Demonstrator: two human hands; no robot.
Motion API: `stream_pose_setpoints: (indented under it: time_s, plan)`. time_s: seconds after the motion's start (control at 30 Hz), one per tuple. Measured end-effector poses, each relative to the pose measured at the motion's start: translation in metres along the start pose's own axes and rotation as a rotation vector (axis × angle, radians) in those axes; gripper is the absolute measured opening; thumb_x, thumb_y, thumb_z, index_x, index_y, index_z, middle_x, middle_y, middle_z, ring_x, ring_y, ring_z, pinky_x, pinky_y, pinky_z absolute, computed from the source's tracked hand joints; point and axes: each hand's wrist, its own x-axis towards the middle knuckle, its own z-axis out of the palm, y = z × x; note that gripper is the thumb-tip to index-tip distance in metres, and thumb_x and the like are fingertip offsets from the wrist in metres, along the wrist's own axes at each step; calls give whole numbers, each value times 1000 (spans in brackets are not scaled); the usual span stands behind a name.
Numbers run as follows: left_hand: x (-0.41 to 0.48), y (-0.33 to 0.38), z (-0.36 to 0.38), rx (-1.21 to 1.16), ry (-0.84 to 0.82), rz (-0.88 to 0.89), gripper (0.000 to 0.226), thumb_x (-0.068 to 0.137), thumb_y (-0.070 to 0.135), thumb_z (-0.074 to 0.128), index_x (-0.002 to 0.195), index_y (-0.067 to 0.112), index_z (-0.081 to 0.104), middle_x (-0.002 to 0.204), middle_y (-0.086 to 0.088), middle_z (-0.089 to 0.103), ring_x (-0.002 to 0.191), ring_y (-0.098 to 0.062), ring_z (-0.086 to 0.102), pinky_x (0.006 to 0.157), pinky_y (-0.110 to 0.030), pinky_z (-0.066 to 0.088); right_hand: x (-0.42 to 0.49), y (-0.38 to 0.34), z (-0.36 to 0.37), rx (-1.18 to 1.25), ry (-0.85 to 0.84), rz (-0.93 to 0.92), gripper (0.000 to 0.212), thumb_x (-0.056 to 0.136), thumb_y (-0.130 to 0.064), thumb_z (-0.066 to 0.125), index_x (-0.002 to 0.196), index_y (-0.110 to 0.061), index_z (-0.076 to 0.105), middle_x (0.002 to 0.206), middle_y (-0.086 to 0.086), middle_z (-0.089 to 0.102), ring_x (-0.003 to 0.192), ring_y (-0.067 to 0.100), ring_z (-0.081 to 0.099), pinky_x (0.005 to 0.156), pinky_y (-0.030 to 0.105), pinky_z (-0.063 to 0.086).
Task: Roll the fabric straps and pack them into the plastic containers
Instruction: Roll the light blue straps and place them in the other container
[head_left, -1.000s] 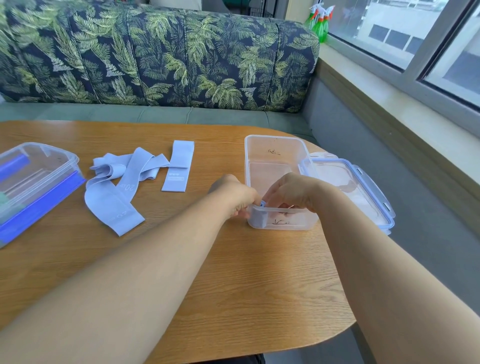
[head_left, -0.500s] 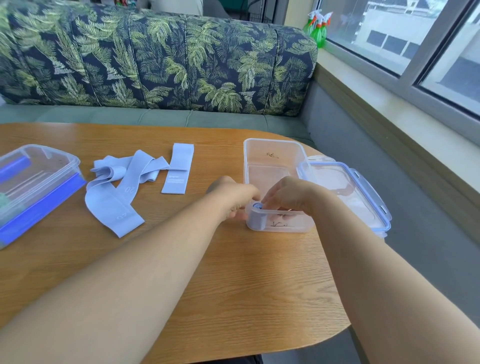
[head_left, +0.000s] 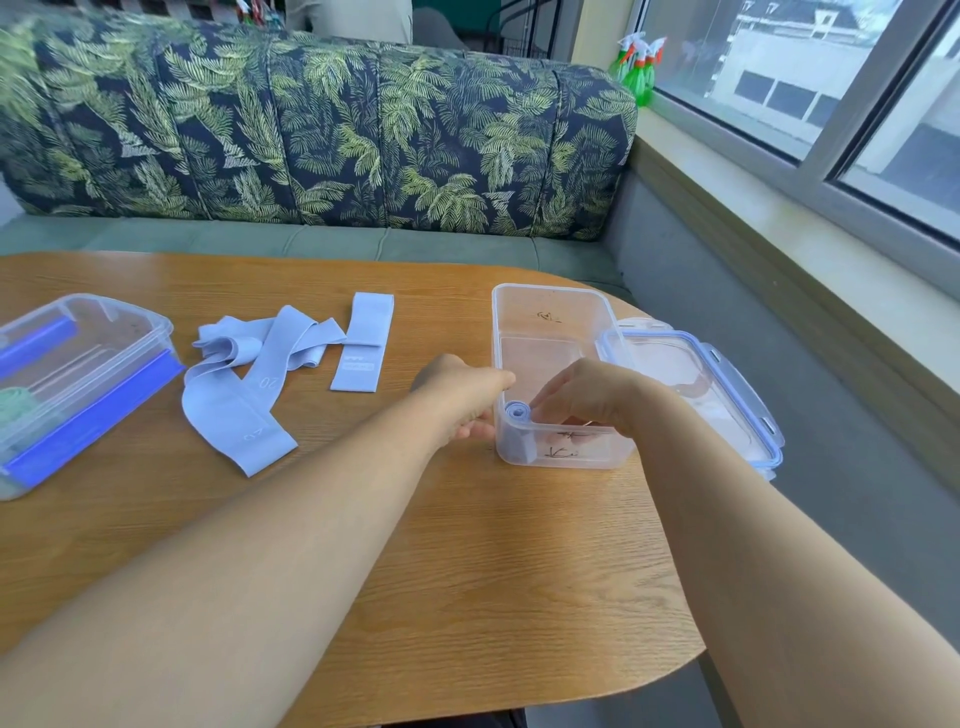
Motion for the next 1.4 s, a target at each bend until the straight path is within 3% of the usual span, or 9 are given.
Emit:
stream_pose_setpoints:
  time_s: [0.1,0.23,0.43,0.6,0.73,0.9,1.13,1.3,1.4]
  plan:
    - [0,1,1,6,0,4,30,87,38,63,101,12,61,88,-2,68,63,-13,72,44,-19,38,1,-1,1,31,7,19,18,81,-20,74,95,-10,76,93,5,74,98,23,66,96,43,52]
    - [2,1,2,19,-6,6,30,86,39,63,100,13,62,89,-1,70,64,-13,72,50,-21,41,1,0,3,-14,26,-3,26,81,-33,75,92,-10,75,93,4,73,88,20,64,90,36,52]
    - [3,-2,2,24,-1,8,29,85,38,65,100,13,62,90,-2,70,65,-14,71,53,-20,43,7,0,3,-40,24,10,23,82,-24,74,97,-7,73,94,6,74,96,25,67,96,41,52]
    - [6,-3,3,41,12,8,30,84,38,65,103,15,62,93,-1,69,63,-11,71,55,-22,45,8,-3,6,-35,20,-2,29,80,-25,75,100,-4,73,99,9,72,85,21,61,90,36,52]
    - [7,-4,3,28,3,2,32,85,38,66,105,14,62,93,-1,68,65,-12,70,50,-21,44,6,-6,5,-34,7,1,31,80,-25,76,103,-6,73,102,8,73,96,23,65,93,37,52]
    - [7,-5,2,20,-1,6,34,80,39,71,103,15,63,92,-2,69,67,-12,71,55,-22,46,4,-5,3,9,-7,-16,27,81,-24,76,101,-6,73,101,7,73,100,24,66,96,37,52]
    - [7,-1,5,62,-30,-13,34,73,25,76,100,11,63,94,-4,69,76,-18,73,54,-23,46,1,-8,2,16,-15,-21,29,81,-24,77,102,-5,73,100,7,74,81,16,60,67,23,48]
    - [10,2,11,126,-41,-41,32,70,12,76,99,5,64,88,-8,70,65,-20,73,54,-25,51,-1,-7,2,14,-17,-55,24,80,-13,76,101,-2,73,87,8,71,78,18,59,75,28,49]
    - [9,3,12,140,-33,-41,33,74,9,74,103,5,60,98,-8,67,66,-21,73,41,-20,39,0,-7,4,-17,-7,-66,22,78,-15,77,98,-7,75,81,2,69,80,16,61,87,33,52]
